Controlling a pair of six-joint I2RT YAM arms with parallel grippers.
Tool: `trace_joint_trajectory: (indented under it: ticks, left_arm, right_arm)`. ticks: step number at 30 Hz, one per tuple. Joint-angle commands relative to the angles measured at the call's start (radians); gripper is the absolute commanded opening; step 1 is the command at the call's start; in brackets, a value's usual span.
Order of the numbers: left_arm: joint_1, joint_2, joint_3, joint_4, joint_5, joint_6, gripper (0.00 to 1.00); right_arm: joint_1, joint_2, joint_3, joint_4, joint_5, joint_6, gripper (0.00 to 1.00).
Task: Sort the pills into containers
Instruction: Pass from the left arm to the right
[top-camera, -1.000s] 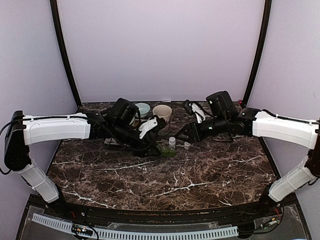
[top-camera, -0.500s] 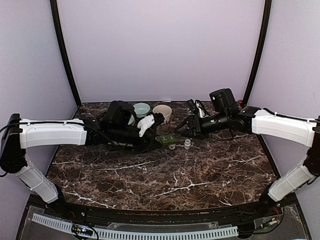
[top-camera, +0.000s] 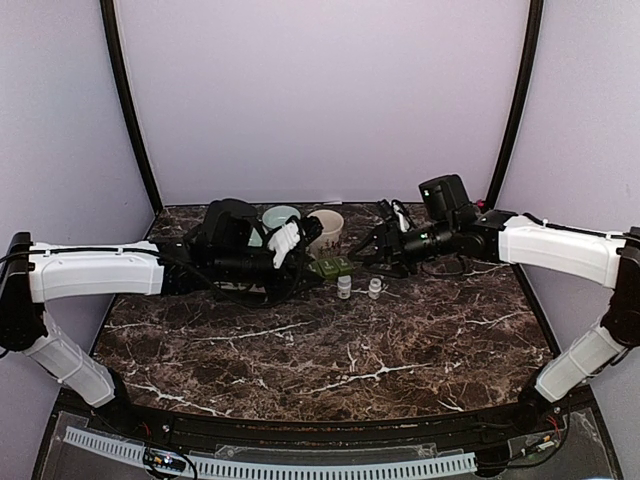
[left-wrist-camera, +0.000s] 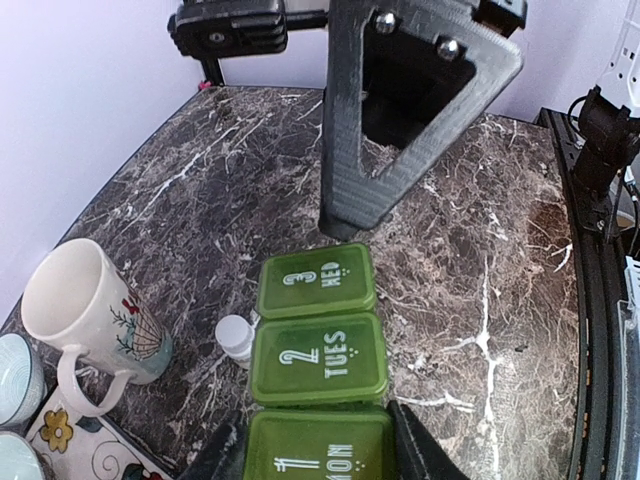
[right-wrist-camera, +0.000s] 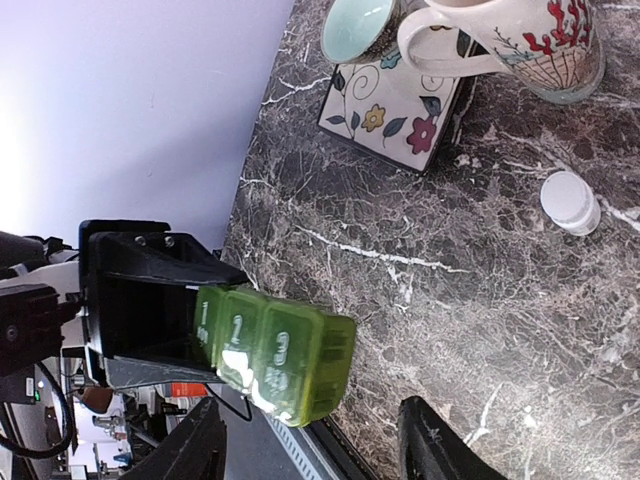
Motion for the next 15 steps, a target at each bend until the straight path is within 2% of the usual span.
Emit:
trace_joint_trajectory:
  ticks: [1, 9, 15]
  left_arm:
    - [-0.006, -0.045, -0.003, 0.035, 0.008, 0.017, 0.0]
    - [-0.006, -0.034, 0.013, 0.024, 0.011, 0.026, 0.0]
    - [-0.007, -0.028, 0.021, 0.03, 0.009, 0.025, 0.0]
  right_arm:
    - [-0.018, 0.029, 0.007, 0.071, -0.044, 0.042, 0.58]
    - [-0.028, 0.066, 0.003, 0.184, -0.122, 0.113, 0.59]
    - [-0.028, 0.092, 0.007, 0.196, -0.151, 0.121, 0.59]
